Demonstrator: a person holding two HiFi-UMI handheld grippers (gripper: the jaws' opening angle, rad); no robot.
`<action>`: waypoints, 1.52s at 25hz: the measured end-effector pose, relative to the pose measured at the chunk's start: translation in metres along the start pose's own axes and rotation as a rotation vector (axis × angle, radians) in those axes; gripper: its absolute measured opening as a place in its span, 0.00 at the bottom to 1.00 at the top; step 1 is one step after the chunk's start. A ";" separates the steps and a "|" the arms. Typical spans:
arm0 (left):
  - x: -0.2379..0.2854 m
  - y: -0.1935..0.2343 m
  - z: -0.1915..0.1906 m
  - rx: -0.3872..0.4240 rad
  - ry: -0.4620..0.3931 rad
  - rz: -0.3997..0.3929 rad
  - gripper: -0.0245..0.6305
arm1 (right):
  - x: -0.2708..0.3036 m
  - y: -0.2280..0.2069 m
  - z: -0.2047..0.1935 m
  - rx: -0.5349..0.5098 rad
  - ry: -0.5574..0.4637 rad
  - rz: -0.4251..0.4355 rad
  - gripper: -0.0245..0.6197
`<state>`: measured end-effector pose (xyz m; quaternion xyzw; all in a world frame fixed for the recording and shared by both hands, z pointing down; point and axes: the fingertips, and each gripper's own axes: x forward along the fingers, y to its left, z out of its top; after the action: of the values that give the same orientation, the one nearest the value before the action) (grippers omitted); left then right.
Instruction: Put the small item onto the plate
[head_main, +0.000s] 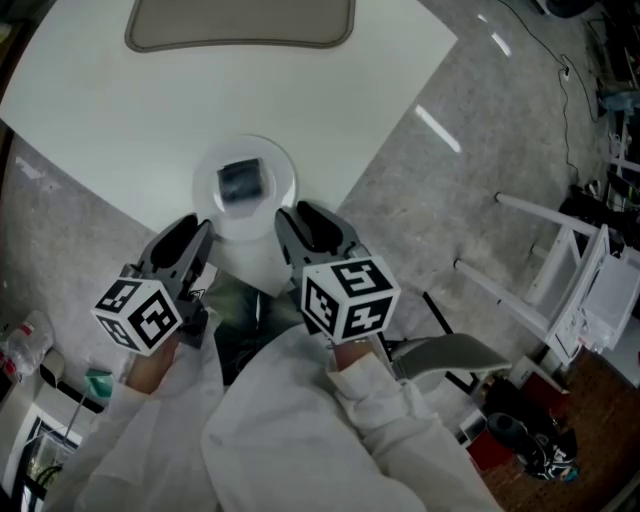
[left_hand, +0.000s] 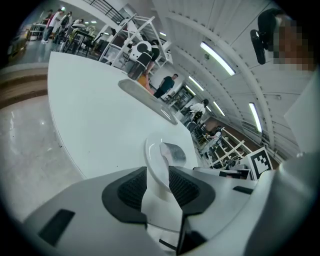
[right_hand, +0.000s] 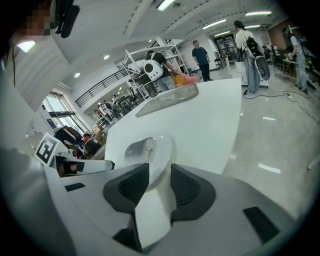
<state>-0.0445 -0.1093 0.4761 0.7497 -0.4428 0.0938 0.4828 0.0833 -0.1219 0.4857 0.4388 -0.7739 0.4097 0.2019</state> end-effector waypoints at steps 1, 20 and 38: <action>0.000 -0.001 0.000 0.003 -0.004 -0.001 0.22 | 0.000 0.000 -0.001 0.004 0.001 0.000 0.23; 0.006 -0.004 0.004 0.009 -0.023 0.000 0.22 | 0.002 -0.002 0.001 0.084 -0.004 -0.005 0.23; 0.007 -0.003 0.007 0.124 -0.034 0.075 0.22 | 0.004 -0.004 0.007 0.071 -0.020 -0.026 0.17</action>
<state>-0.0403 -0.1185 0.4748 0.7627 -0.4718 0.1264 0.4240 0.0850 -0.1308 0.4865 0.4598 -0.7550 0.4298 0.1837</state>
